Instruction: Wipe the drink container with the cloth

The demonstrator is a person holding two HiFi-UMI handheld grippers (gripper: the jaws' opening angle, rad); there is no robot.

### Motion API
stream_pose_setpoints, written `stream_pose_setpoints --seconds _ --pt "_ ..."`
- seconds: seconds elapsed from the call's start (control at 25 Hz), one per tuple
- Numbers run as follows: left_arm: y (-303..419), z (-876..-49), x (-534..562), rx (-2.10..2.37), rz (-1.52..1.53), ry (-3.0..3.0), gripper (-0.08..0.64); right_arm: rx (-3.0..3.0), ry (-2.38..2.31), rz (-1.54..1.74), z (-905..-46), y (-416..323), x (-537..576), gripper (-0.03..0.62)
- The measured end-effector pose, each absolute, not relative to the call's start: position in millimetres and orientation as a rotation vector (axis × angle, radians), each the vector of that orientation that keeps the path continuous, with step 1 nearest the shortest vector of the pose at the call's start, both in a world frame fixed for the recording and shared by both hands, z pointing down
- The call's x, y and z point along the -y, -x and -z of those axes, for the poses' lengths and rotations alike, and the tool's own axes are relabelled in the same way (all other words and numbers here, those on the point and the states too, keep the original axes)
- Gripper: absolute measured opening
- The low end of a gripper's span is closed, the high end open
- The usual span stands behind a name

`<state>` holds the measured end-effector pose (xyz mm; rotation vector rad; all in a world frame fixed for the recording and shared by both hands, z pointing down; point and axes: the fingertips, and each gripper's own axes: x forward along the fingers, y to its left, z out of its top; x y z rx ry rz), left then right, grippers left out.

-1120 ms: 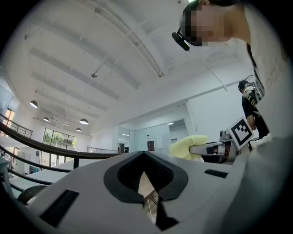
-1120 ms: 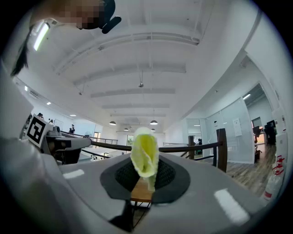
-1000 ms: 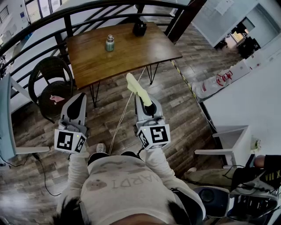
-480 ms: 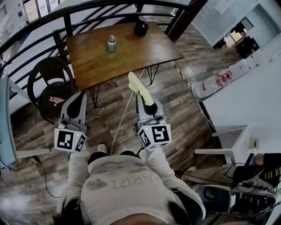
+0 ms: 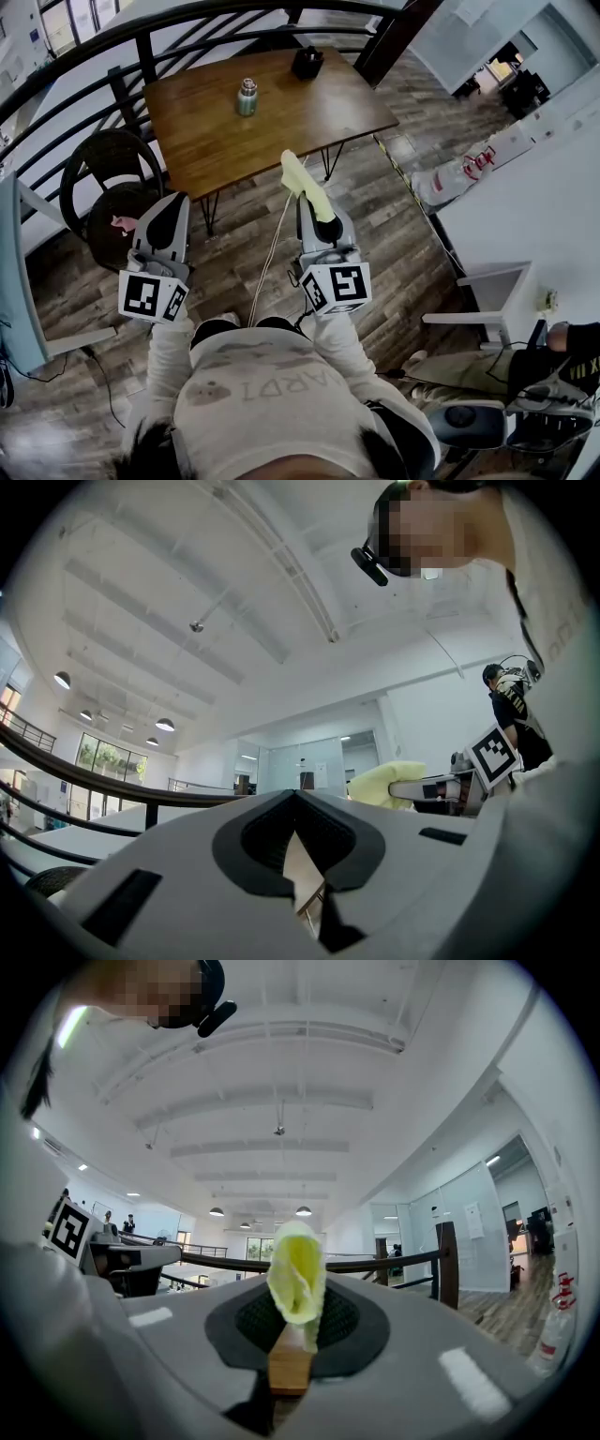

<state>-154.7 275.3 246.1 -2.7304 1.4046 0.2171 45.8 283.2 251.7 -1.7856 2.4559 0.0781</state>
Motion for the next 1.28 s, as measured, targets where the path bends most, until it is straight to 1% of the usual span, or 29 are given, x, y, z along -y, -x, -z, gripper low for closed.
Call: stream_pose_setpoints --seconds 0.44,0.84,1.28 --pt "192 -259 -238 -1.351 -0.203 2.784 0.000 -2.449 1.842 -0.070 -265 -6 -255 0.049" --pt "188 -276 -195 -1.352 -0.186 2.808 0.000 -2.459 1.858 -0.044 -282 -13 -210 0.049" --pt "161 -278 -89 -1.374 -0.195 2.772 0.000 -2.483 1.802 -0.027 -294 -42 -98 0.049"
